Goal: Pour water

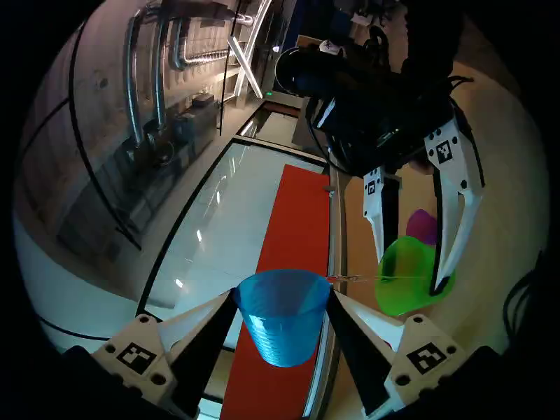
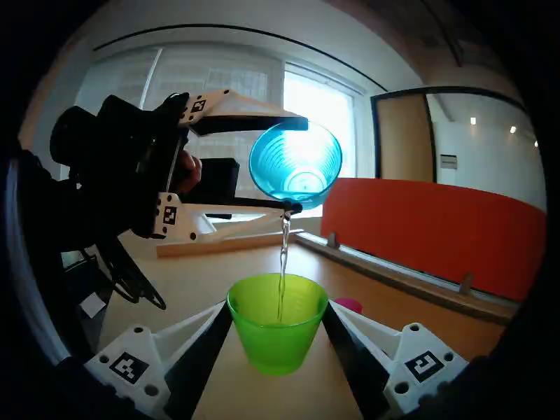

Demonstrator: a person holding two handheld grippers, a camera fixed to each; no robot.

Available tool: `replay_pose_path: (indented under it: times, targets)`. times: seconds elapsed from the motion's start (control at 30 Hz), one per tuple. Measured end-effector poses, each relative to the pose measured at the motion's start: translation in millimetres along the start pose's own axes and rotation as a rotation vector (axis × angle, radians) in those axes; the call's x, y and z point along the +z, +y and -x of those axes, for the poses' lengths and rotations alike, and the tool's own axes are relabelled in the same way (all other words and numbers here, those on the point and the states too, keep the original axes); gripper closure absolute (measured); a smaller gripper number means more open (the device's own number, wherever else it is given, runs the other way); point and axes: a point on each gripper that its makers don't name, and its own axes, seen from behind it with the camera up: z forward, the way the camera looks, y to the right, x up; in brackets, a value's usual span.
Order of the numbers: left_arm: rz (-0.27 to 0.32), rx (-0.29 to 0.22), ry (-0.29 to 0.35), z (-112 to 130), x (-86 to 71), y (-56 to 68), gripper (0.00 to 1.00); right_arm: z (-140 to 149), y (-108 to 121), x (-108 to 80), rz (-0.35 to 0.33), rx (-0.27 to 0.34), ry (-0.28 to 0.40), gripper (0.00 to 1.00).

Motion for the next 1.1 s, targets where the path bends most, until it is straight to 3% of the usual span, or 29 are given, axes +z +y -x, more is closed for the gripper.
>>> replay_pose_path:
  times: [0.37,1.1]
  targets:
    - [-0.004,0.018,0.001,-0.6,0.0,-6.7,0.11,-3.4,0.7,-0.8,0.003,-0.005,0.004,0.08]
    - [-0.004,0.048,0.002,-2.5,-1.0,-6.4,0.11,-5.1,3.6,-0.1,0.009,-0.010,0.009,0.08]
